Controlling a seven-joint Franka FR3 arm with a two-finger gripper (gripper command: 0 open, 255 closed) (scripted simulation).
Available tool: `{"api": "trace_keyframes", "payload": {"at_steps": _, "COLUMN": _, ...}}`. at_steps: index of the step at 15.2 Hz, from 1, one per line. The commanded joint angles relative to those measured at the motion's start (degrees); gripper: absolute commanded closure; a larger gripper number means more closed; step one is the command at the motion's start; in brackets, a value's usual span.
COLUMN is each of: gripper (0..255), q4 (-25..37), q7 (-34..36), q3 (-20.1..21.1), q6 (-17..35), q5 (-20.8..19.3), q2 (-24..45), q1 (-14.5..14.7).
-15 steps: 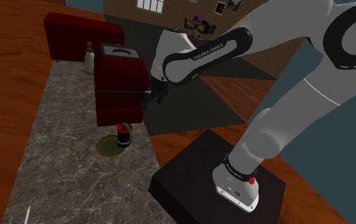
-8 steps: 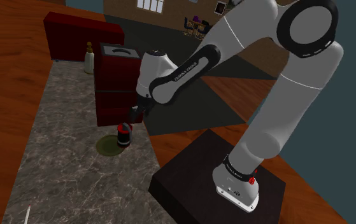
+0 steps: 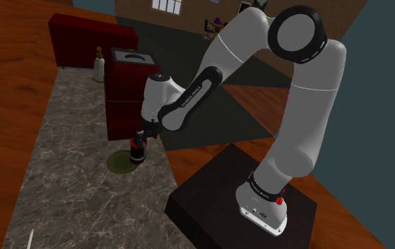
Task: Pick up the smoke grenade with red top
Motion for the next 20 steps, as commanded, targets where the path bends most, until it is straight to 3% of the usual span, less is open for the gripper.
{"api": "trace_keyframes", "payload": {"at_steps": 1, "gripper": 0, "q4": 0.22, "q7": 1.31, "q3": -0.86, "q6": 1.52, "q5": -1.33, "q2": 1.77, "q1": 0.86}}
{"api": "trace_keyframes", "payload": {"at_steps": 6, "gripper": 0, "q4": 0.85, "q7": 2.75, "q3": -2.35, "q6": 3.73, "q5": -3.05, "q2": 4.62, "q1": 1.99}}
{"api": "trace_keyframes", "payload": {"at_steps": 7, "gripper": 255, "q4": 0.86, "q7": 2.7, "q3": -2.37, "q6": 3.75, "q5": -3.05, "q2": 4.65, "q1": 1.95}}
{"api": "trace_keyframes", "payload": {"at_steps": 16, "gripper": 255, "q4": 0.85, "q7": 2.75, "q3": -2.35, "q6": 3.73, "q5": -3.05, "q2": 4.62, "q1": 1.99}}
{"api": "trace_keyframes", "payload": {"at_steps": 20, "gripper": 255, "q4": 0.16, "q7": 1.15, "q3": -0.66, "q6": 1.25, "q5": -1.14, "q2": 1.44, "q1": 0.7}}
